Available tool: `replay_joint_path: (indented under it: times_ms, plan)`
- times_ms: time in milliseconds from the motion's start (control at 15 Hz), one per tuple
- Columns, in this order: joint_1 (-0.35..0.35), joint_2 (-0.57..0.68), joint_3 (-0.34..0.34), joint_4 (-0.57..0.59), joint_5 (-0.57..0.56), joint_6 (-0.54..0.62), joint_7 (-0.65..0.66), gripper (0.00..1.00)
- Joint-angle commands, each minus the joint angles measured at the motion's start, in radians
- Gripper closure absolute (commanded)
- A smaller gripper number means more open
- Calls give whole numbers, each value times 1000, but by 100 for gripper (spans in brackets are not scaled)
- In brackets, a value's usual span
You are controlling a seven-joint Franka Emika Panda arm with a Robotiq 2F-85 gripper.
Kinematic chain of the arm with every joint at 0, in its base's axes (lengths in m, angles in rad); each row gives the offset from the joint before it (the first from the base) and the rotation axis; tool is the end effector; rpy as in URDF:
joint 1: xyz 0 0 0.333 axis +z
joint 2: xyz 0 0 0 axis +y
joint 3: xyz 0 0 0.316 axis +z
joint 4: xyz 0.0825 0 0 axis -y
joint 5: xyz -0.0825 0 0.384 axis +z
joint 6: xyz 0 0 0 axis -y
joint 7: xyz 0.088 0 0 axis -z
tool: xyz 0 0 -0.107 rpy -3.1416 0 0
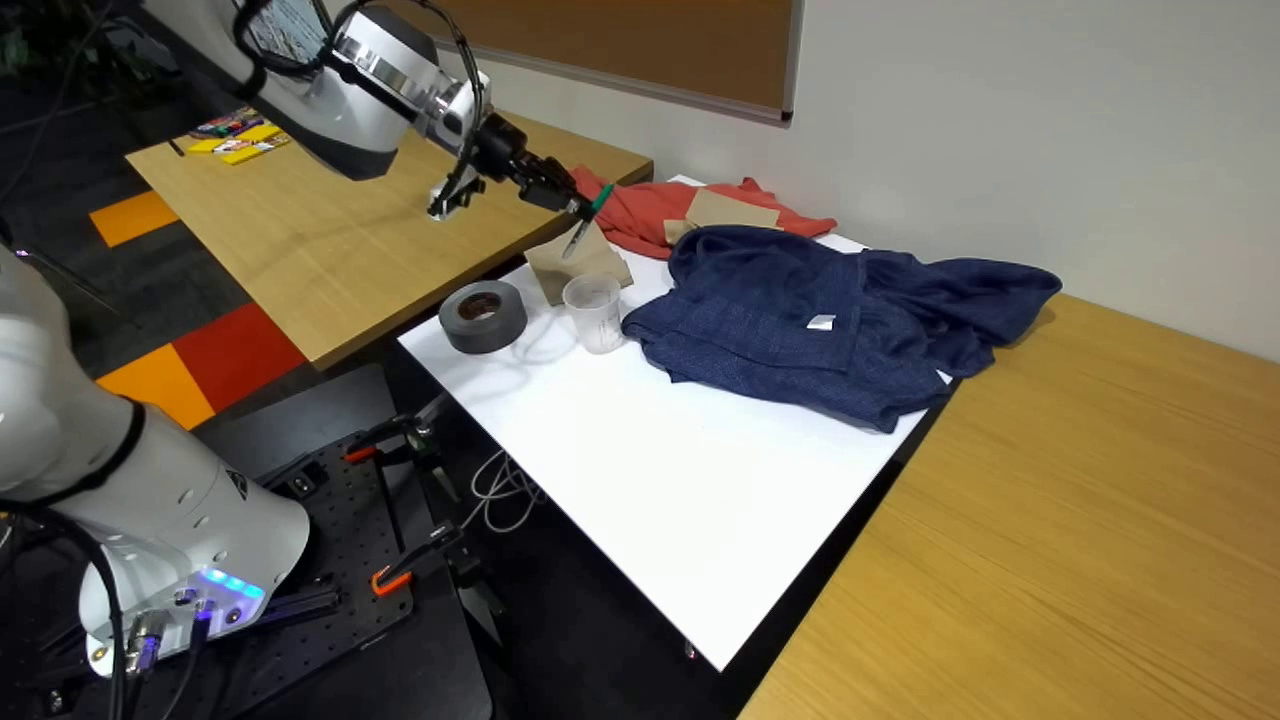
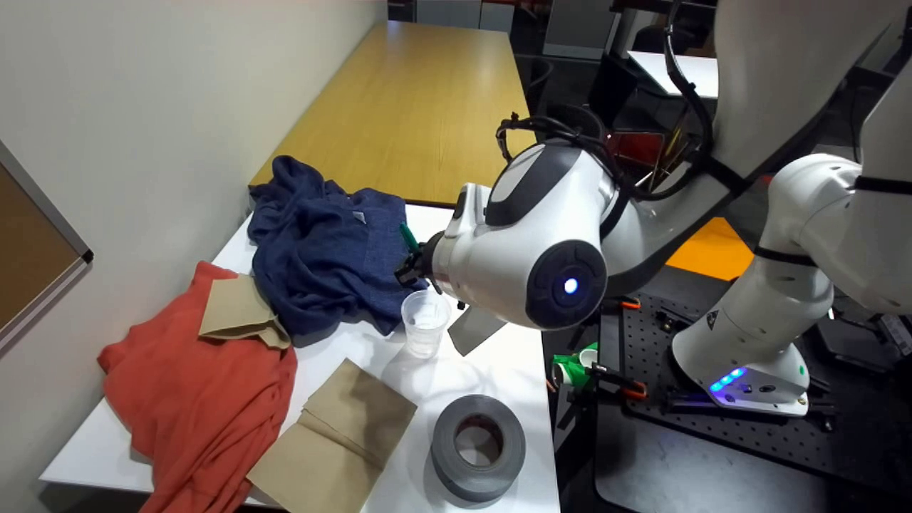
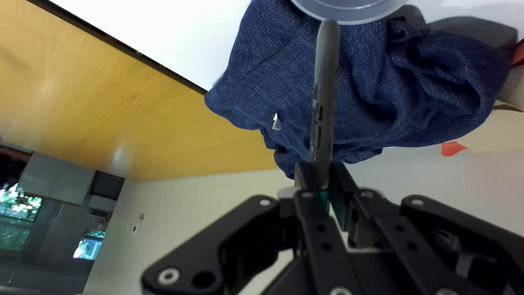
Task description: Pick up the pen and place it in the clear cup. Remove the pen from the cup and move the cup to the right.
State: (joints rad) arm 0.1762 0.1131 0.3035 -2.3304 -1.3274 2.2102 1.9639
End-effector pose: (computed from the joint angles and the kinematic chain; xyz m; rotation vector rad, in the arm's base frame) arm 0.4654 0.2062 0.2899 2.3916 -0.6145 1.0507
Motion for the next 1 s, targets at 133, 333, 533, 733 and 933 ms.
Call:
replay_joint_path:
  times_ms: [133,333,533,733,933]
  plan:
    - [59,113,-37,77,-80,-133,119,96]
    - [63,170,-52,110,-109,-169,177,96]
    - [62,225,-64,139,-115,-178,225,96]
    - [64,266,-66,160,-104,-170,241,96]
    - [71,293,-61,172,-94,-169,244,96]
